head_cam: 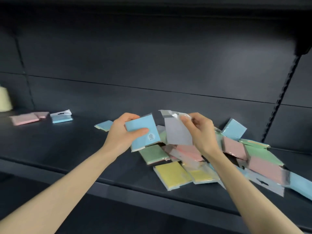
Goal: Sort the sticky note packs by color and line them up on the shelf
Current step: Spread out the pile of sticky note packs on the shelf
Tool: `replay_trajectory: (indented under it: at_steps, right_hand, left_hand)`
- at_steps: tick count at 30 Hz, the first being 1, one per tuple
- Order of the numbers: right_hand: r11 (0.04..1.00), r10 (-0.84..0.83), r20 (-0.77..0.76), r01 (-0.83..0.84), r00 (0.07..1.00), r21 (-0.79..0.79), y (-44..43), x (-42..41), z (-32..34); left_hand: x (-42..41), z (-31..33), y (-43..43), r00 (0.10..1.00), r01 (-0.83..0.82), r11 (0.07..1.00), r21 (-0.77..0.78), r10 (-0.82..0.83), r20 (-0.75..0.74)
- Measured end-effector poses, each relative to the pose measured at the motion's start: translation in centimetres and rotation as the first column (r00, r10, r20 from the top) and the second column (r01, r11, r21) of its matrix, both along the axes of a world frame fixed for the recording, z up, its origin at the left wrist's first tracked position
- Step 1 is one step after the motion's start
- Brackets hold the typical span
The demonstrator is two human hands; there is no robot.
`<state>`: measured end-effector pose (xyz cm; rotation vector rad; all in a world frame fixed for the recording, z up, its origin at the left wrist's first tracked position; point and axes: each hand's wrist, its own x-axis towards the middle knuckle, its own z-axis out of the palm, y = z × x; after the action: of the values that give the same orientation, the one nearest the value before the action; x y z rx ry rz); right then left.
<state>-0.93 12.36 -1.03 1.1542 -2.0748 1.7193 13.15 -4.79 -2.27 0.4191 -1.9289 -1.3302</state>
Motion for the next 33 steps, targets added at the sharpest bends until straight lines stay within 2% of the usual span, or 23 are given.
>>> replay_trajectory:
  at_steps: [9,15,27,33]
  right_hand:
    - [0.989,0.01,-0.061,-0.001,0.998,0.145,-13.8,9.5,-1.5]
    - [0.981,-0.023,-0.051,0.033,0.998,0.194,-19.5,12.4,-1.8]
    - [0.939,-0.134,-0.113,0.162,0.985,0.302,-26.0,8.2,-1.1]
    - [0.933,-0.157,-0.116,0.186,0.981,0.308,-27.7,4.5,-1.4]
  left_hand:
    - [10.6,-1.1,-13.2,0.996,-0.038,0.998,-0.046,0.042,0.081]
    - [13.1,-1.6,-19.8,0.991,-0.008,0.999,-0.034,0.012,0.134]
    - [6.4,-2.0,-27.9,0.962,0.112,0.991,-0.07,-0.091,0.257]
    - [1.5,-2.2,-30.0,0.91,0.226,0.97,-0.095,-0.175,0.376]
